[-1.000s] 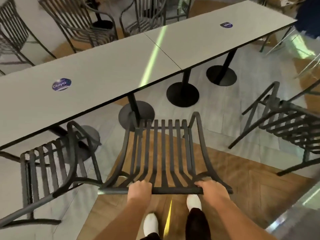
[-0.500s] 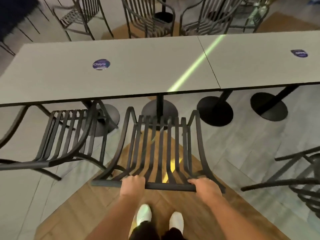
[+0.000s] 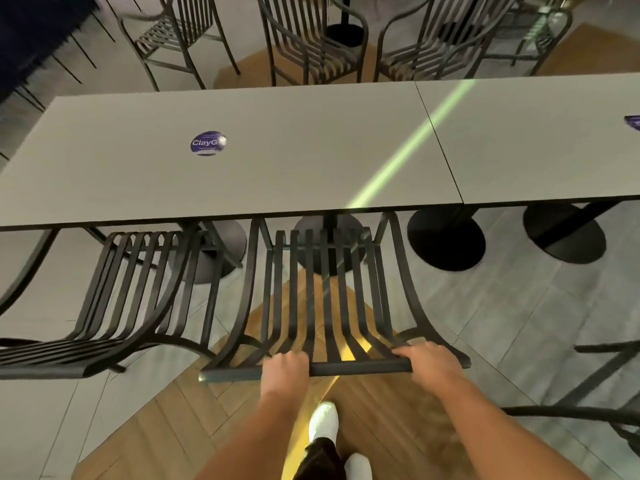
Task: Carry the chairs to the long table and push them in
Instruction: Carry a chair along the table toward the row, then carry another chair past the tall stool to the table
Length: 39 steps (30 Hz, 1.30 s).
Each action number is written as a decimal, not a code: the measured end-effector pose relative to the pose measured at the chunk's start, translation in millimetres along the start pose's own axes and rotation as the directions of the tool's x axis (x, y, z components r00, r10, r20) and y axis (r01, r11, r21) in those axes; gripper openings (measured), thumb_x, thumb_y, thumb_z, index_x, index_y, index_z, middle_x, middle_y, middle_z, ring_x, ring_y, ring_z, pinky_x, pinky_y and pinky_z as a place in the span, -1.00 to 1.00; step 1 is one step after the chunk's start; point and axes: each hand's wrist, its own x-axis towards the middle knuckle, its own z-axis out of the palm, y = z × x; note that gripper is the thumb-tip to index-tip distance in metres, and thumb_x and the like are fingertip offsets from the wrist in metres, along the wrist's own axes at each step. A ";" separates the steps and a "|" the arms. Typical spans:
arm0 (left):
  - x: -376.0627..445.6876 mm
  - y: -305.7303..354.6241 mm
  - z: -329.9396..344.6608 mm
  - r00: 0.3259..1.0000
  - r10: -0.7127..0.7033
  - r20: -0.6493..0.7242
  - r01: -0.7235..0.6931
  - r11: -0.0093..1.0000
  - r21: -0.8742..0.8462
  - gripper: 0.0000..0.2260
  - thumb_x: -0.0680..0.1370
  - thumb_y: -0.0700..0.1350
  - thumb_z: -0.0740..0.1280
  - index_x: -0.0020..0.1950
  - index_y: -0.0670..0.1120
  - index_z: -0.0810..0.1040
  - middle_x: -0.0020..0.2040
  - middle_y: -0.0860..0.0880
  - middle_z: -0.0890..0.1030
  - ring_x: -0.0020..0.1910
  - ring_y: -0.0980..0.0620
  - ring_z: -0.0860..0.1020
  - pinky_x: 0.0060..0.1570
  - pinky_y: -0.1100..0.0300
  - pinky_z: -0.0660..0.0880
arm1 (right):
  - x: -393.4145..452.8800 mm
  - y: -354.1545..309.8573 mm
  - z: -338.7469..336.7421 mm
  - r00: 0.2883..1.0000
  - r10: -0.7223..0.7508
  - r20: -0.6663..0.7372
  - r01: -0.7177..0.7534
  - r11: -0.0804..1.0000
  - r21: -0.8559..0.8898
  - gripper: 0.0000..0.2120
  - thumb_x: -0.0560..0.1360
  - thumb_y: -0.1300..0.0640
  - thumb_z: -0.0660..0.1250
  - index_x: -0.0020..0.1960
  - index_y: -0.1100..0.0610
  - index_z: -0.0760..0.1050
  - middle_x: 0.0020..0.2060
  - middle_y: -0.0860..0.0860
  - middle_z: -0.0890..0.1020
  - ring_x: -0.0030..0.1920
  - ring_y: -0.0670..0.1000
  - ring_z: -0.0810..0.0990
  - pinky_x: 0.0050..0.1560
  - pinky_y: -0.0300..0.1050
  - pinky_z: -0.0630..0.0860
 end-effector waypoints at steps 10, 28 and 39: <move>38.1 2.8 -17.2 0.999 0.024 0.038 -0.023 0.999 -0.027 -0.83 0.65 -0.10 0.33 0.24 -0.02 0.55 -0.02 -0.01 0.63 -0.04 0.01 0.62 0.02 0.11 0.52 | 33.2 8.2 -22.5 0.998 0.016 0.057 -0.015 1.000 -0.022 -0.34 0.57 0.23 0.33 0.49 -0.37 0.31 0.35 0.00 0.51 0.27 0.09 0.56 0.30 0.07 0.50; 39.3 48.0 -88.4 0.912 0.391 0.124 -0.367 0.913 -0.179 -0.72 0.65 0.10 0.26 0.37 0.20 0.49 0.23 0.09 0.59 0.24 0.03 0.55 0.27 0.10 0.46 | -34.6 36.7 -58.9 0.974 0.222 -0.045 -0.133 0.721 0.680 -0.55 0.55 -0.08 0.45 0.41 -0.07 0.51 0.29 -0.09 0.61 0.27 0.01 0.57 0.22 -0.06 0.50; 23.4 268.7 -112.6 0.759 0.650 0.026 -0.651 0.759 0.013 -0.78 0.70 0.07 0.18 0.19 0.07 0.59 0.00 0.04 0.67 -0.06 0.02 0.64 0.01 0.08 0.60 | -167.9 206.8 3.7 0.847 0.530 -0.041 -0.306 0.550 0.777 -0.78 0.66 -0.01 0.28 0.06 0.10 0.62 -0.13 0.04 0.67 -0.11 0.09 0.64 -0.07 -0.05 0.57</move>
